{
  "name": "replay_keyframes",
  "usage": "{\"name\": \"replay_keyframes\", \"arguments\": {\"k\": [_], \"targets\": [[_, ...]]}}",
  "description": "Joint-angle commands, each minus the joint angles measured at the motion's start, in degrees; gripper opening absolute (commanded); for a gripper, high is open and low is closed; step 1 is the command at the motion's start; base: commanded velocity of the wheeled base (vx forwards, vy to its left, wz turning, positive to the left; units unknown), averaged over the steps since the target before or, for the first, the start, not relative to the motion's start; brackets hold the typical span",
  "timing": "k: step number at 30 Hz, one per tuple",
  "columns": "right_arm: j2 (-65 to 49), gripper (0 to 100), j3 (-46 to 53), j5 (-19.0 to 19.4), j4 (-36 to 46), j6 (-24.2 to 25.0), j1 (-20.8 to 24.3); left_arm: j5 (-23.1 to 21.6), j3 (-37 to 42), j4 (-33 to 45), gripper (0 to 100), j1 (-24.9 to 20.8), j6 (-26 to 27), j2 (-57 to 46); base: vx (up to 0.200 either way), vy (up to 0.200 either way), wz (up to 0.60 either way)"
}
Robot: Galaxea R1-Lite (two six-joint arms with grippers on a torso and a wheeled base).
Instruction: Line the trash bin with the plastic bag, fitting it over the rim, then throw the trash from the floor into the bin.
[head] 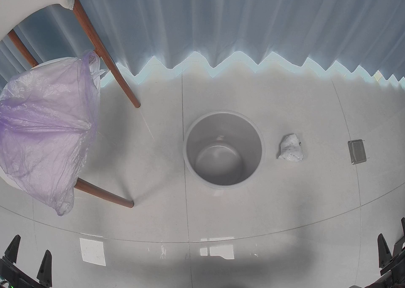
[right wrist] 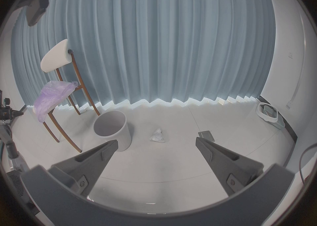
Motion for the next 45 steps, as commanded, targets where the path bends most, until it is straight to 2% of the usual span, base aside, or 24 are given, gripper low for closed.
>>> {"name": "replay_keyframes", "arguments": {"k": [1,8,11,19,22,26,28,29,30,34,35,36,37,39,45], "targets": [[-0.96,100,1.01,0.04,-0.02,0.01,0.01,0.12,1.01,-0.06,100,0.02,-0.07,-0.93,0.000,0.000,0.00],[-0.96,100,1.01,0.04,-0.02,0.10,0.01,0.03,1.01,-1.37,100,0.11,-0.33,-0.93,0.000,0.000,0.00],[-0.96,100,1.01,0.04,-0.02,0.19,0.01,-0.49,1.01,-9.02,100,0.11,0.29,-0.93,0.000,0.000,0.00],[-0.96,100,1.01,0.04,-0.02,0.19,0.10,-2.60,1.01,-8.41,100,0.02,2.66,-0.84,0.000,0.000,0.00],[-0.96,100,1.01,0.04,-0.11,0.28,0.01,-2.69,-3.21,-8.41,100,-0.24,2.75,-0.49,0.000,0.000,0.00],[-0.96,100,1.01,0.04,-0.11,0.37,0.10,-2.87,-8.30,-6.56,100,-2.26,2.66,4.96,0.000,0.000,0.00],[-0.96,100,1.01,0.13,-0.11,0.54,0.10,-2.87,-11.64,-6.30,100,-5.34,2.22,10.59,0.000,0.000,0.00],[-0.96,100,1.01,0.13,-0.11,0.54,0.10,-2.87,-11.64,-6.30,100,-5.34,2.22,10.59,0.000,0.000,0.00],[-0.96,100,1.01,0.13,-0.11,0.54,0.10,-2.78,-13.40,-6.21,100,-8.24,2.31,15.16,0.000,0.000,0.00],[-0.96,100,1.01,0.13,-0.11,0.54,0.01,-3.04,-16.57,-6.56,100,-11.67,2.75,21.84,0.000,0.000,0.00],[-0.96,100,1.01,0.13,-0.11,0.54,0.10,-4.36,-18.94,-6.74,100,-14.92,3.19,26.50,0.000,0.000,0.00],[-0.96,100,1.01,0.13,-0.11,0.54,0.10,-4.62,-19.29,-6.74,100,-15.45,3.36,27.20,0.000,0.000,0.00],[-0.96,100,1.01,0.13,-0.11,0.54,0.01,-6.29,-21.49,-6.74,100,-18.35,4.86,30.89,0.000,0.000,0.00],[-0.96,100,1.01,0.13,-0.11,0.54,0.10,-7.61,-23.77,-6.74,100,-20.90,6.61,34.93,0.000,0.000,0.00],[-0.96,100,1.01,0.13,-0.11,0.54,0.10,-10.78,-29.66,-6.82,100,-26.08,12.41,46.71,0.000,0.000,0.00]]}}
